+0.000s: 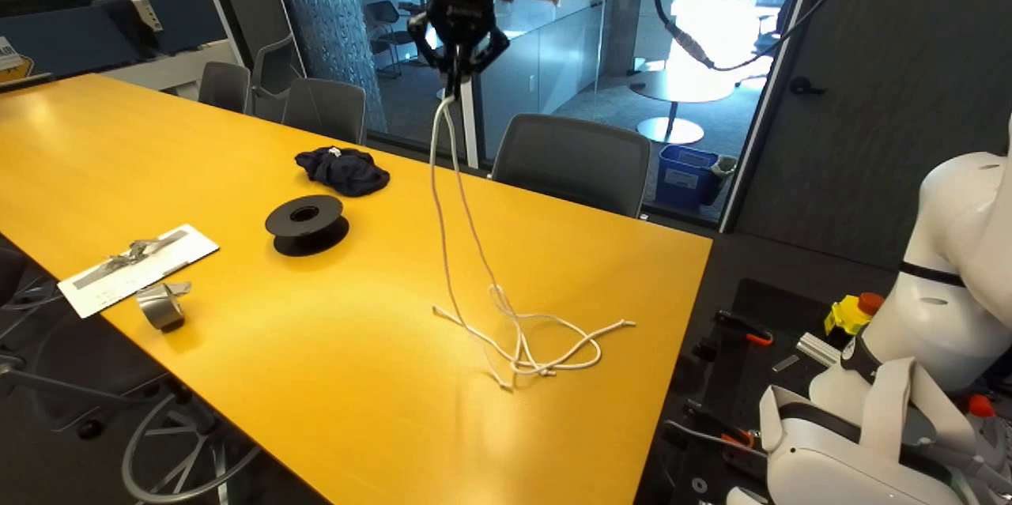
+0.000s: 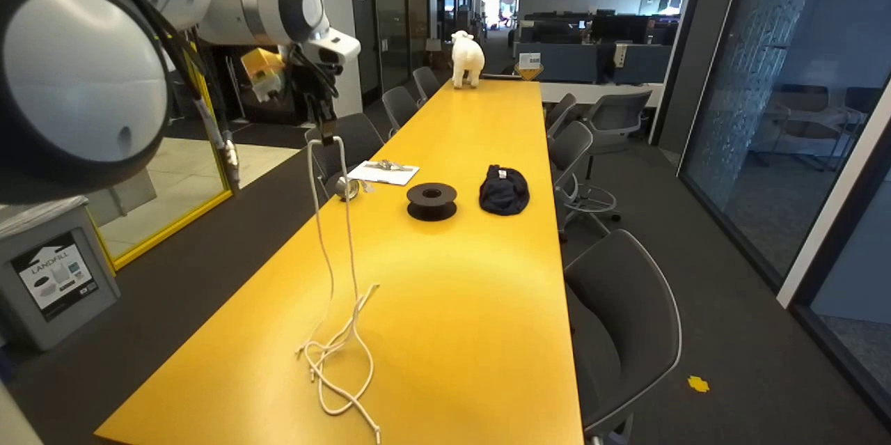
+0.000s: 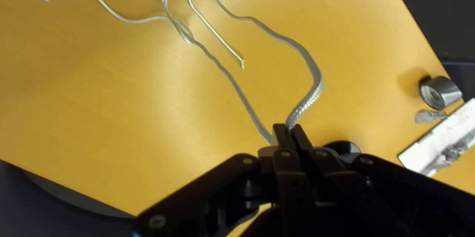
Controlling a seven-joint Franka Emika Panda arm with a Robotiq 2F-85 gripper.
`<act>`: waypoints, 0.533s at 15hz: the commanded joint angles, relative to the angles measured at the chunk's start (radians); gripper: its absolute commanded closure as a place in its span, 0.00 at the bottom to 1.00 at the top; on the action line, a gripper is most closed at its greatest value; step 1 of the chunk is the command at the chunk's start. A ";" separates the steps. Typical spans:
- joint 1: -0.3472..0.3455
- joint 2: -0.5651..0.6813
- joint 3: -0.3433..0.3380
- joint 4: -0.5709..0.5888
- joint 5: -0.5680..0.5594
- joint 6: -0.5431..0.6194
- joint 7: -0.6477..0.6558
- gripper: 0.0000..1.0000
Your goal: Untangle the ropes on the table.
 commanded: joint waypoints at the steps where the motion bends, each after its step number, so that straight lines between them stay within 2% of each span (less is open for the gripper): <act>1: -0.024 -0.031 0.041 0.162 -0.073 -0.094 0.088 0.99; 4: -0.032 -0.048 0.060 0.242 -0.143 -0.118 0.144 0.99; 8: -0.045 -0.063 0.074 0.289 -0.233 -0.136 0.195 0.99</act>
